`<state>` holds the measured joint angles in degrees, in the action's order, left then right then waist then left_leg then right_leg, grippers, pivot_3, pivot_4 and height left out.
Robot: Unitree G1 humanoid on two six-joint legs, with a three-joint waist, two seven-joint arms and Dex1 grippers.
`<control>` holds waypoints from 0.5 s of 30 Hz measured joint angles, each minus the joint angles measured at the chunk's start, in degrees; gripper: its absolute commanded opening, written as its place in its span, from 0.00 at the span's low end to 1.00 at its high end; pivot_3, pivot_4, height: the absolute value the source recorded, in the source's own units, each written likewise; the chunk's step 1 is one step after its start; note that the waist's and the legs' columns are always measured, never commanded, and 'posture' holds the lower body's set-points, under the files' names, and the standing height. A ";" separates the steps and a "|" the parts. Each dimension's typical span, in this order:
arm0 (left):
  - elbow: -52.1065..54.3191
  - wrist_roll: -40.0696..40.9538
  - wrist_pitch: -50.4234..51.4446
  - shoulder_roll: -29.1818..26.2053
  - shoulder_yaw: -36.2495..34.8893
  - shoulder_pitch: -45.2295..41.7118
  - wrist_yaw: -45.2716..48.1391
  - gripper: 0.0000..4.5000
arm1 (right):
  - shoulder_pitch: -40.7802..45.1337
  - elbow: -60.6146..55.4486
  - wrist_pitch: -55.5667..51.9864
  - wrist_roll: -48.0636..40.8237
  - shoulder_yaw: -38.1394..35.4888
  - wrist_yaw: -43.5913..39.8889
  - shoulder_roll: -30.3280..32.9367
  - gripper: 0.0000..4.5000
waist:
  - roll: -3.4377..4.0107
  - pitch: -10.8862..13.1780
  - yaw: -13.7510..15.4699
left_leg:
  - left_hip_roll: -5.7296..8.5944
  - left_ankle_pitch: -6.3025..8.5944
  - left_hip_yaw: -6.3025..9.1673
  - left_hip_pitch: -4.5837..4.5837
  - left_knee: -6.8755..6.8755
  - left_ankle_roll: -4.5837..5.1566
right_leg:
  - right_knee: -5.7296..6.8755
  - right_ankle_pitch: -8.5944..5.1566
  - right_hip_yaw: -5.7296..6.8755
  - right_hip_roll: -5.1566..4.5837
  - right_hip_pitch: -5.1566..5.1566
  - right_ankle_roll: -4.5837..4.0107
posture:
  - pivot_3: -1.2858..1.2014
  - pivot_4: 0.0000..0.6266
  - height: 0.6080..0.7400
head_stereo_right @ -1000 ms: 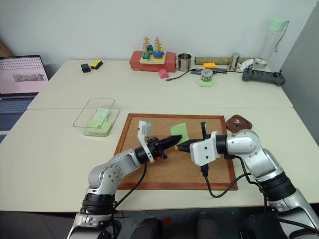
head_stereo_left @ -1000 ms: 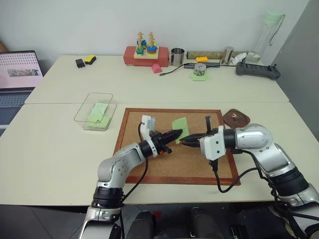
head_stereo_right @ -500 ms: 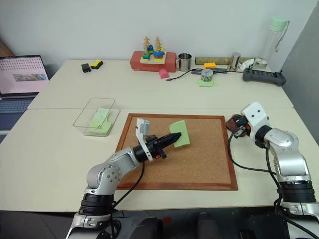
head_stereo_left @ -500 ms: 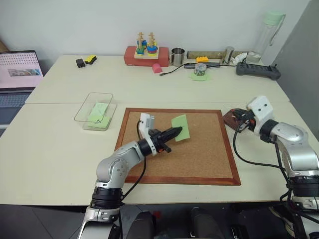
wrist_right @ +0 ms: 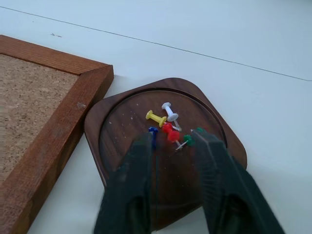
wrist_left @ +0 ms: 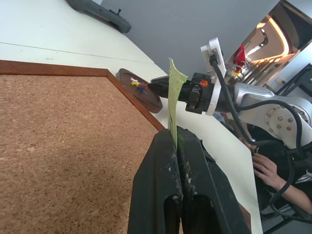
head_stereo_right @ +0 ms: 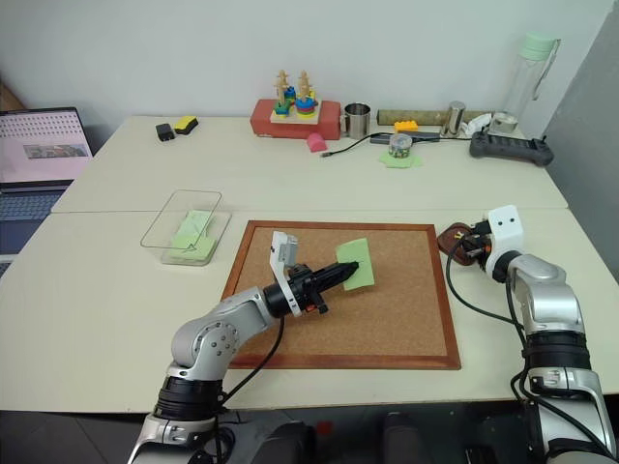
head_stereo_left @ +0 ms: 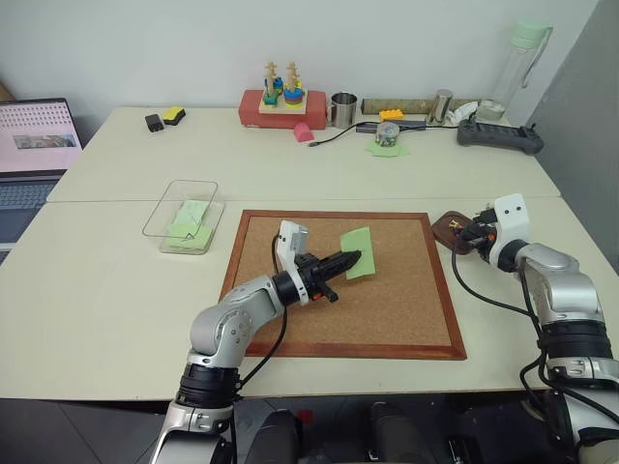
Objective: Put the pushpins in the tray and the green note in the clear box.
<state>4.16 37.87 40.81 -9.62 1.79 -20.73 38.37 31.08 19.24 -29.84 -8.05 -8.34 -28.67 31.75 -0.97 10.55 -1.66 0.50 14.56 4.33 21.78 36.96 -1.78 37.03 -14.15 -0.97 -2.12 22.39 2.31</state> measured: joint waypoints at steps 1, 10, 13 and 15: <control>0.01 0.00 0.00 -0.11 0.00 0.00 0.00 0.00 | 0.03 -0.01 -0.35 -0.22 -0.01 -0.01 -0.04 0.48 | 0.00 0.00 0.00 | 0.00 0.00 0.00 0.00 0.00 0.00 | 0.00 0.00 0.00 0.00 0.00 0.00 | 0.52 0.24 1.00; 3.13 0.21 -0.01 -0.84 -0.99 -0.05 -1.14 0.00 | -0.12 -7.27 1.07 -2.33 0.59 -6.35 3.81 0.67 | 0.04 0.04 -0.06 | 0.00 0.00 0.00 0.06 -0.01 0.00 | -0.01 -0.04 0.00 0.00 0.06 0.08 | 0.52 0.24 1.00; 6.78 0.08 -0.44 -3.95 -3.79 -0.12 -2.12 0.00 | -0.12 -14.43 4.42 -4.23 0.92 -13.22 7.36 0.67 | 0.04 0.04 -0.19 | -0.02 0.00 0.02 0.02 -0.02 0.00 | -0.01 -0.08 0.03 0.09 0.05 0.15 | 0.52 0.24 1.00; 9.05 -0.56 -1.31 -6.23 -5.04 0.15 -3.05 0.00 | -0.09 -19.83 4.49 -7.96 1.54 -18.95 8.22 0.67 | 0.03 0.05 -0.25 | -0.05 0.00 0.04 0.00 -0.02 0.00 | -0.02 -0.10 0.03 0.13 0.05 0.17 | 0.52 0.24 1.00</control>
<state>13.21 37.31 39.49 -15.85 -3.25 -20.58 35.32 30.99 -0.60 -25.34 -16.00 -6.80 -47.62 39.97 -0.94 10.60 -1.90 0.46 14.57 4.37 21.79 36.94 -1.78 37.01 -14.25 -0.94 -1.99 22.43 2.48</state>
